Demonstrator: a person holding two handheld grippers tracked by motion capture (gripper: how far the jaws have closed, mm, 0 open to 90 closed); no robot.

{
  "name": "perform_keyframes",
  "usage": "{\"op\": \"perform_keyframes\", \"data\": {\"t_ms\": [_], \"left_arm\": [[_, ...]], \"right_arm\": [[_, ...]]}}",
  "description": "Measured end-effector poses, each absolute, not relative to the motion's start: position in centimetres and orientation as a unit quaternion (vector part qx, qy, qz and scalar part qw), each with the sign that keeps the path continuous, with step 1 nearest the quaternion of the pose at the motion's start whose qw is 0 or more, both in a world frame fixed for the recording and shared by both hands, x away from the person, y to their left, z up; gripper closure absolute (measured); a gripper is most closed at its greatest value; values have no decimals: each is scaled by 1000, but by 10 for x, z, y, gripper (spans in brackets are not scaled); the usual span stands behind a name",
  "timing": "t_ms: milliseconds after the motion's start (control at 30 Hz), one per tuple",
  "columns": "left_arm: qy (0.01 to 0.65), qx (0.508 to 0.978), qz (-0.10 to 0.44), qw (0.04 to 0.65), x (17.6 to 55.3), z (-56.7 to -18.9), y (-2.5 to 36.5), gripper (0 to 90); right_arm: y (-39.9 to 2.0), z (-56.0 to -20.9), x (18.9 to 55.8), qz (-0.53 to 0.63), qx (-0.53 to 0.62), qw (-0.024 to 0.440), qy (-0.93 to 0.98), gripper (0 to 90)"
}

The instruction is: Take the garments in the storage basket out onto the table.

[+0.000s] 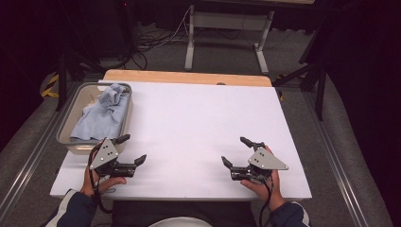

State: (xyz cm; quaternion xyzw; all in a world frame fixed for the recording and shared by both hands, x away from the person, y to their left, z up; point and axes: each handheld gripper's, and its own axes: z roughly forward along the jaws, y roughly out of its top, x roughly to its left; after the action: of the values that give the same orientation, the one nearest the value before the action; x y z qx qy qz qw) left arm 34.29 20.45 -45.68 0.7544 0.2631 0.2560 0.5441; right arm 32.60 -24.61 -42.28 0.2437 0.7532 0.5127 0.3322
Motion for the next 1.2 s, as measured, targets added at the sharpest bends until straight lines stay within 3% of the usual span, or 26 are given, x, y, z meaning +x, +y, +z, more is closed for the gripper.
{"op": "perform_keyframes", "data": {"t_ms": [400, 1200], "left_arm": [[314, 723, 279, 549, 359, -423, 238, 86], [349, 746, 284, 491, 410, -400, 263, 58]], "right_arm": [[-251, -420, 324, 513, 247, 328, 754, 114], [-259, -421, 330, 500, 257, 336, 756, 109]]}}
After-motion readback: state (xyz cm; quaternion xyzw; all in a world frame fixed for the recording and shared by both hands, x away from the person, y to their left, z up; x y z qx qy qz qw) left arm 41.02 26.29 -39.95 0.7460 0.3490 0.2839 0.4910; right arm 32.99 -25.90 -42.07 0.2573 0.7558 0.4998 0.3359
